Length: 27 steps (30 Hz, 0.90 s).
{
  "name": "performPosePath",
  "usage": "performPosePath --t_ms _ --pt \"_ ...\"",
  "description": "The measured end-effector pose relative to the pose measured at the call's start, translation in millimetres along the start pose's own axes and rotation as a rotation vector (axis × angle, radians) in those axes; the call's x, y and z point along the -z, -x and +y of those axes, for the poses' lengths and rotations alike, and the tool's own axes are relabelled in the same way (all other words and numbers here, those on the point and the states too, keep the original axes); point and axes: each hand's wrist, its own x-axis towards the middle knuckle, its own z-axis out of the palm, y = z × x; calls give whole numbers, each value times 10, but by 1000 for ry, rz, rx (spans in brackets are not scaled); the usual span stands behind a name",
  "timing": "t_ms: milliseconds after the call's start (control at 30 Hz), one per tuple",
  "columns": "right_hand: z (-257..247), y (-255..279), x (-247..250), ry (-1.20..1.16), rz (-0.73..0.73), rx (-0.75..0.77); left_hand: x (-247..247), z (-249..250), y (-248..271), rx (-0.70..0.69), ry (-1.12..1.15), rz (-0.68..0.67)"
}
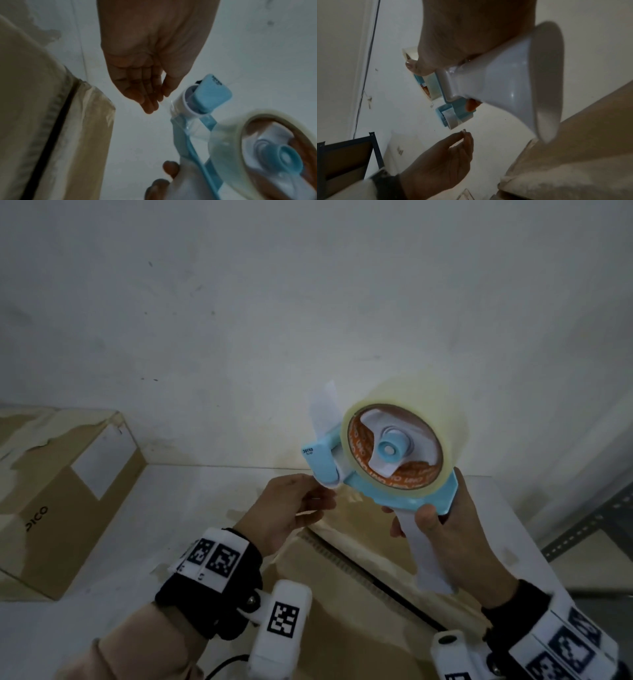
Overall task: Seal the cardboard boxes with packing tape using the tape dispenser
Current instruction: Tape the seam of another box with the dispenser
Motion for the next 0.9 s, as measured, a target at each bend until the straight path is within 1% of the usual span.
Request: performPosePath --t_ms 100,200,367,500,600,700,900 --pt "-8 11 -4 -19 -34 10 49 30 -9 87 9 -28" --pt "-26 25 16 -42 -56 -3 141 53 -8 113 -38 -17" --pt "-28 71 27 17 -100 8 226 96 -3 86 -236 -3" --pt "-35 103 18 56 -89 -3 227 69 -24 116 -229 0" --pt "-50 110 10 80 -90 -8 228 49 -57 104 -245 25" --pt "-70 118 3 104 -118 -23 237 44 -93 98 -302 31" --pt "-53 120 39 265 -98 -75 273 -32 -178 53 -425 21"
